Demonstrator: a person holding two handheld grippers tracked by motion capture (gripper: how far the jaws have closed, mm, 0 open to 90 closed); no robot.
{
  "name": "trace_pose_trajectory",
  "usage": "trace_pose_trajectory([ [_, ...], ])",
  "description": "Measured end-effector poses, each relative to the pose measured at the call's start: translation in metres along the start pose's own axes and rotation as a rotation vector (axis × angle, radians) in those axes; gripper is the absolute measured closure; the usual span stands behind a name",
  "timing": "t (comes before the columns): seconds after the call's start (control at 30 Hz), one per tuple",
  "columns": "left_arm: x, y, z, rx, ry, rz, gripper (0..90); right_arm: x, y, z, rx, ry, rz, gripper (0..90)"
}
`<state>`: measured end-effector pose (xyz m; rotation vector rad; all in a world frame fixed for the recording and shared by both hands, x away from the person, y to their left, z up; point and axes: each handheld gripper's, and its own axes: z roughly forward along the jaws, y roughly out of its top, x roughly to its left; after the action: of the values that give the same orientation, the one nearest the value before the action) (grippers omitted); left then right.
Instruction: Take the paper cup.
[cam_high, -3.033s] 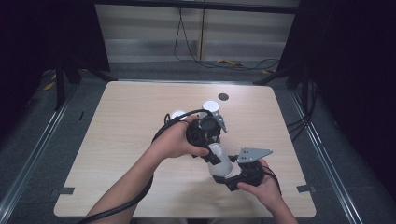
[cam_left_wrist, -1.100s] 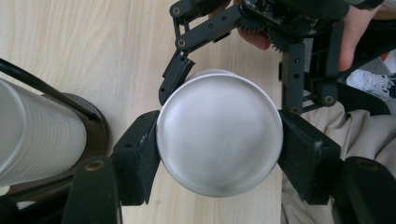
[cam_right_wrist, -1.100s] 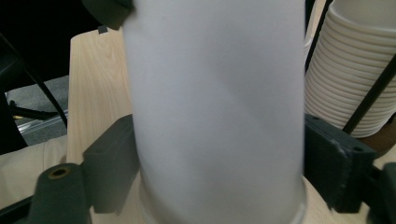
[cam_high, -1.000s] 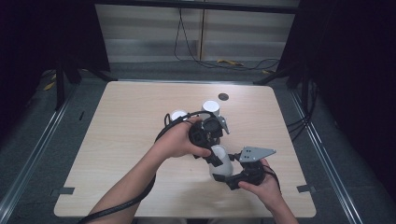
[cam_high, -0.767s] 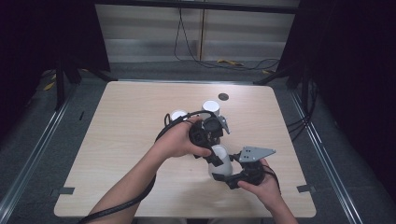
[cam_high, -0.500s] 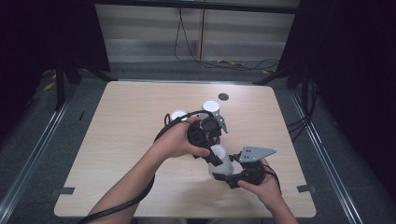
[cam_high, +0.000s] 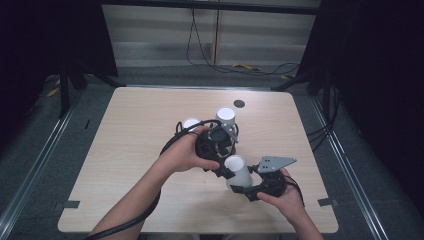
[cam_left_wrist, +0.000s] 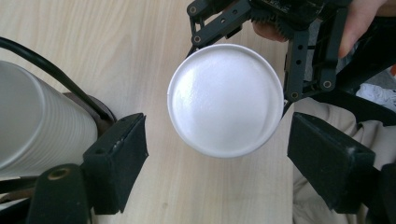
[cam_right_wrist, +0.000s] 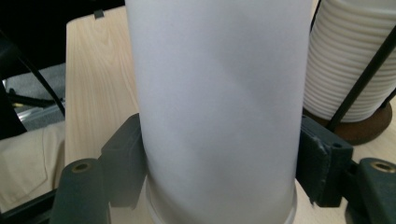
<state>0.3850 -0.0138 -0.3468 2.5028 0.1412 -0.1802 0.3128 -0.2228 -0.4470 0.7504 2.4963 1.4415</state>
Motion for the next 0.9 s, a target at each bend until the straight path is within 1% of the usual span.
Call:
trace_pose_trajectory([
  [0.03,0.001,-0.004,-0.001,-0.015,0.006,0.008,19.5,-0.001,-0.001,-0.001,0.013,-0.001,-0.003,27.8],
  [0.13,0.001,-0.011,-0.002,-0.055,0.006,0.002,18.6,-0.002,-0.001,-0.002,0.028,0.004,-0.005,27.8],
  [0.17,0.001,-0.011,-0.002,-0.055,0.006,0.002,17.9,-0.002,-0.001,-0.002,0.035,0.005,-0.005,27.8],
  [0.2,0.001,-0.015,-0.002,-0.078,0.008,0.002,17.9,-0.002,-0.001,-0.002,0.035,0.005,-0.005,27.8],
  [0.23,0.002,-0.022,-0.001,-0.095,0.004,-0.008,17.8,-0.003,-0.001,-0.004,0.056,0.004,-0.008,27.8],
  [0.27,0.002,-0.022,-0.001,-0.095,0.004,-0.008,17.8,-0.003,-0.001,-0.004,0.056,0.004,-0.008,27.8],
  [0.3,0.002,-0.025,-0.001,-0.103,0.007,-0.017,17.8,-0.004,-0.001,-0.005,0.064,-0.001,-0.01,27.8],
  [0.33,0.002,-0.028,-0.001,-0.105,0.013,-0.013,17.8,-0.005,-0.002,-0.005,0.071,0.002,-0.004,27.7],
  [0.37,0.003,-0.03,0.0,-0.107,0.008,-0.017,17.7,-0.007,-0.002,-0.006,0.086,-0.003,-0.007,27.7],
  [0.4,0.004,-0.032,0.0,-0.105,0.011,-0.017,17.7,-0.007,-0.002,-0.006,0.086,-0.003,-0.007,27.7],
  [0.43,0.005,-0.034,-0.001,-0.099,0.017,-0.02,17.7,-0.008,-0.002,-0.007,0.112,-0.005,-0.009,27.6],
  [0.47,0.005,-0.036,-0.002,-0.094,0.024,-0.022,17.7,-0.008,-0.002,-0.007,0.112,-0.005,-0.009,27.6],
  [0.5,0.006,-0.038,-0.002,-0.099,0.03,-0.022,17.7,-0.009,-0.002,-0.007,0.127,-0.002,-0.013,27.7],
  [0.53,0.006,-0.039,-0.003,-0.094,0.032,-0.023,17.7,-0.009,-0.002,-0.007,0.136,-0.001,-0.014,27.7],
  [0.57,0.005,-0.041,-0.002,-0.102,0.035,-0.028,17.7,-0.01,-0.002,-0.006,0.147,-0.001,-0.018,27.6],
  [0.6,0.005,-0.041,-0.003,-0.092,0.035,-0.017,17.7,-0.01,-0.002,-0.006,0.147,-0.001,-0.018,27.6],
  [0.63,0.004,-0.043,-0.002,-0.091,0.039,-0.017,17.7,-0.01,-0.001,-0.005,0.173,-0.005,-0.031,27.6],
  [0.67,0.003,-0.044,-0.001,-0.095,0.042,-0.021,17.7,-0.01,-0.001,-0.005,0.173,-0.005,-0.031,27.6],
  [0.7,0.003,-0.046,0.0,-0.091,0.045,-0.02,17.7,-0.01,0.0,-0.004,0.188,0.0,-0.034,27.6],
  [0.73,0.002,-0.047,0.001,-0.083,0.048,-0.017,17.7,-0.01,0.0,-0.004,0.188,0.0,-0.034,27.6],
  [0.77,0.002,-0.049,0.002,-0.085,0.05,-0.018,17.7,-0.009,0.001,-0.003,0.201,0.003,-0.041,27.6],
  [0.8,0.002,-0.05,0.003,-0.089,0.053,-0.023,17.7,-0.009,0.001,-0.003,0.201,0.003,-0.041,27.6],
  [0.83,0.002,-0.053,0.004,-0.083,0.061,-0.019,17.7,-0.009,0.002,-0.002,0.215,0.007,-0.039,27.5],
  [0.9,0.002,-0.054,0.004,-0.081,0.061,-0.02,17.7,-0.009,0.002,-0.001,0.223,0.005,-0.044,27.5],
])
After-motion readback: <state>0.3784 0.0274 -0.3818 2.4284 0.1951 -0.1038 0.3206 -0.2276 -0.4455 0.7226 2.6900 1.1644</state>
